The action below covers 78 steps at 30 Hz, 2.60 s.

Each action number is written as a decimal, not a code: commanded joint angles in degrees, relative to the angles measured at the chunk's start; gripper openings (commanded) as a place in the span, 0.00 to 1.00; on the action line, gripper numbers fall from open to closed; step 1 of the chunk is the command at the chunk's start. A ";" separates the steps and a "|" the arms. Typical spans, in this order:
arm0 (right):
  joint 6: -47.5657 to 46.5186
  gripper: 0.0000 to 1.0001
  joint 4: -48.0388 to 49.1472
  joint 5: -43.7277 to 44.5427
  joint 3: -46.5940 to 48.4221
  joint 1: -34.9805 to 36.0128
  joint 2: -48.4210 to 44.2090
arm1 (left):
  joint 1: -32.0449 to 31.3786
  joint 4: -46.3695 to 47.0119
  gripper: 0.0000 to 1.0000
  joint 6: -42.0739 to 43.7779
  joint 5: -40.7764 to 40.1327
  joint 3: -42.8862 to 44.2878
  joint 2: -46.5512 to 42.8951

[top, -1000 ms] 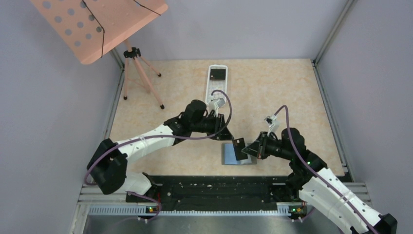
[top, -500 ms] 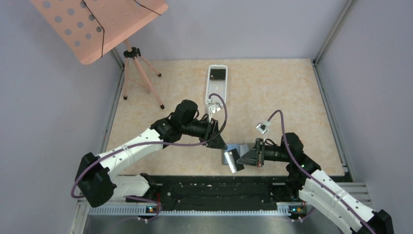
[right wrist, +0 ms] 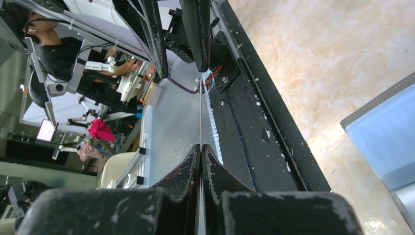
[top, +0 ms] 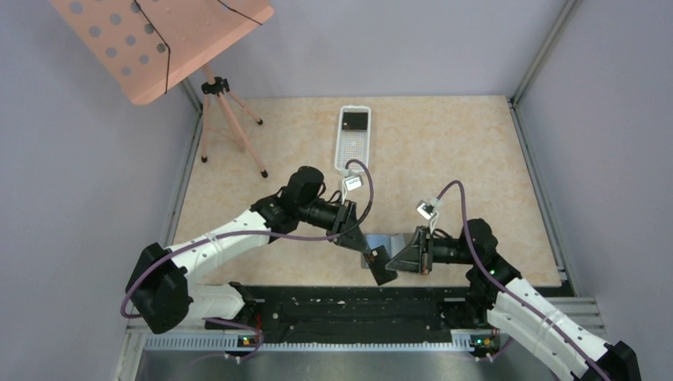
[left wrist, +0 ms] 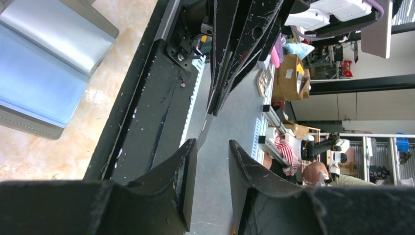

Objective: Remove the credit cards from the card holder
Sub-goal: Place the credit card in the storage box.

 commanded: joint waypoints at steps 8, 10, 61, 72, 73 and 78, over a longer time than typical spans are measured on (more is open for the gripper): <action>0.84 0.00 6.03 -0.17 0.77 -0.60 1.53 | -0.07 1.96 0.34 1.48 3.54 0.35 2.37; 1.08 0.00 6.13 -0.34 0.85 -0.58 1.50 | -0.07 0.91 0.34 2.58 3.05 0.74 2.58; 2.57 0.00 9.44 0.13 0.68 -0.59 6.82 | 0.02 2.02 0.00 2.61 7.01 0.17 5.92; -1.00 0.63 -8.23 12.51 8.56 -0.60 1.68 | 3.86 5.03 0.00 -0.26 1.44 0.79 5.39; -1.88 0.70 -11.57 15.00 9.67 -0.60 0.29 | 4.61 5.76 0.00 -1.11 0.79 0.61 5.28; -5.47 0.99 -25.44 26.52 15.40 -0.59 -5.50 | 9.96 8.76 0.00 -3.75 -4.25 -0.29 4.01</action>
